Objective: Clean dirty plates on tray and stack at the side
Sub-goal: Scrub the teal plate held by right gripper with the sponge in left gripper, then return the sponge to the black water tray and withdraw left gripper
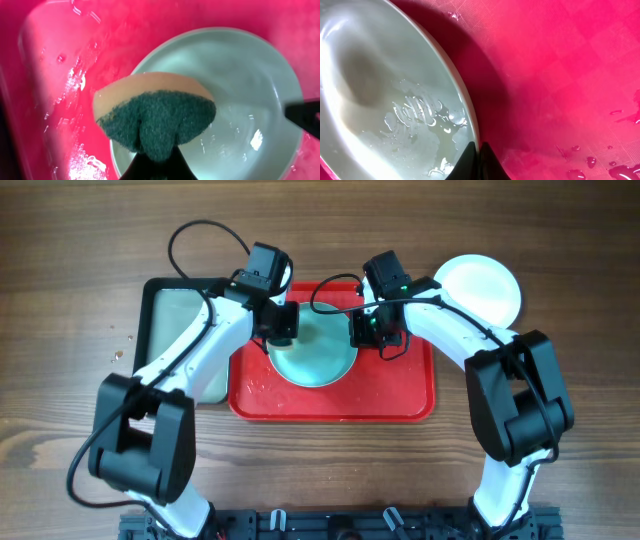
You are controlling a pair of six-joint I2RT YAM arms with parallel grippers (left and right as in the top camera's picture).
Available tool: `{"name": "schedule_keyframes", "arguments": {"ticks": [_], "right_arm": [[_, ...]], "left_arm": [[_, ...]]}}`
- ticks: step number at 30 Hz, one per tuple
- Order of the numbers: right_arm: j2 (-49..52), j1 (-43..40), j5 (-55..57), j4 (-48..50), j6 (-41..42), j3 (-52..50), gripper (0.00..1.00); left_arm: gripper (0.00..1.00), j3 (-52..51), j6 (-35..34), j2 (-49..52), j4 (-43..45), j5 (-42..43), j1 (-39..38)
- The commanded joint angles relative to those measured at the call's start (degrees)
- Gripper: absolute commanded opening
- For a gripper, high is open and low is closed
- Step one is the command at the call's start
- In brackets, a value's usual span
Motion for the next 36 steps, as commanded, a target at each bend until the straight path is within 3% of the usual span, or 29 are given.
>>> {"name": "schedule_keyframes", "arguments": {"ticks": [1,9,12,18,20,23,28,33,36], "right_arm": [[-0.3,0.2,-0.5,0.2,-0.2,-0.2,0.04],[-0.3,0.2,-0.5,0.1,-0.2,-0.2,0.04],[-0.3,0.2,-0.5,0.1,-0.2,-0.2,0.04],[-0.3,0.2,-0.5,0.0,-0.2,-0.2,0.04],[-0.3,0.2,-0.5,0.0,-0.2,-0.2,0.11],[-0.3,0.2,-0.5,0.1,-0.2,-0.2,0.22],[-0.3,0.2,-0.5,0.1,-0.2,-0.2,0.34],[-0.3,0.2,0.9,0.0,2.1,-0.2,0.34],[-0.3,0.2,1.6,0.0,3.2,-0.2,0.27]], "left_arm": [[0.04,-1.6,0.5,4.2,3.8,-1.0,-0.4],[0.04,-2.6,-2.8,8.4,-2.5,4.5,-2.9],[0.04,-2.6,-4.0,8.4,-2.1,12.4,-4.8],[0.04,-2.5,-8.0,8.4,0.5,18.0,-7.9],[0.04,-1.7,-8.4,7.5,0.4,17.0,-7.8],[0.04,0.9,-8.4,2.8,0.2,6.1,-6.2],[0.04,3.1,-5.2,-5.9,-1.3,-2.7,-0.1],[0.04,3.1,4.1,-9.8,-5.7,-2.7,13.8],[0.04,3.1,7.2,-9.0,-5.6,-2.7,21.6]]}}
